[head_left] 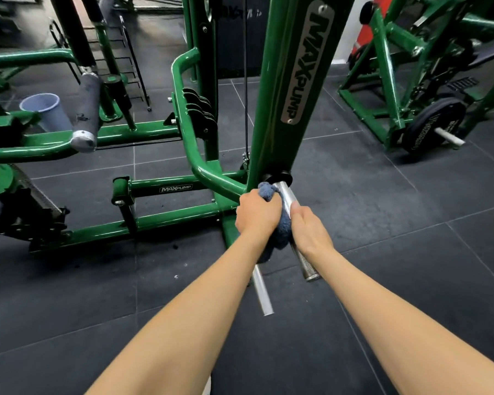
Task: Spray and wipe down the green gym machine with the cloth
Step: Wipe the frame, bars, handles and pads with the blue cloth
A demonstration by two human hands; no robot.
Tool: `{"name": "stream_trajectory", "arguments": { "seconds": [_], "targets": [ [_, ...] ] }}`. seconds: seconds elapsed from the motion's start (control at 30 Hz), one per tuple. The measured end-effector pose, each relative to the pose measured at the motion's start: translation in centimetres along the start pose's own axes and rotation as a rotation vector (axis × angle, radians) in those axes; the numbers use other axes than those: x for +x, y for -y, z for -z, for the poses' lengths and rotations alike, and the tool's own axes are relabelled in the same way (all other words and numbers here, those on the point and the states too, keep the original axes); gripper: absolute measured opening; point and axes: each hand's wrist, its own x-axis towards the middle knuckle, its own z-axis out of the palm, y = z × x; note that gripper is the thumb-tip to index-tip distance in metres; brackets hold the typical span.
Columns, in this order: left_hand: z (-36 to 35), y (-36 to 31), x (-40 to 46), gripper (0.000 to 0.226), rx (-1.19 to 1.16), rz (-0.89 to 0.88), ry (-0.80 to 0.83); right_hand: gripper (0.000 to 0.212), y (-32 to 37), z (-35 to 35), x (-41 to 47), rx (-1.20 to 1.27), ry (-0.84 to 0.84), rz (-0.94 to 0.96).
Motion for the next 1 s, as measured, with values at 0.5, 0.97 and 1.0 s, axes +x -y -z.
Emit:
{"name": "stream_trajectory", "arguments": {
  "seconds": [0.5, 0.97, 1.0],
  "targets": [
    [-0.8, 3.3, -7.3, 0.036, -0.037, 0.02, 0.11, 0.052, -0.1, 0.2, -0.3, 0.088, -0.018, -0.036],
    [0.2, -1.1, 0.1, 0.037, 0.449, -0.192, -0.13, 0.043, -0.8, -0.6, 0.2, -0.02, -0.077, -0.004],
    [0.2, -1.2, 0.6, 0.036, 0.417, -0.153, -0.106, 0.041, -0.7, -0.5, 0.1, -0.021, -0.079, -0.003]
  ]
}}
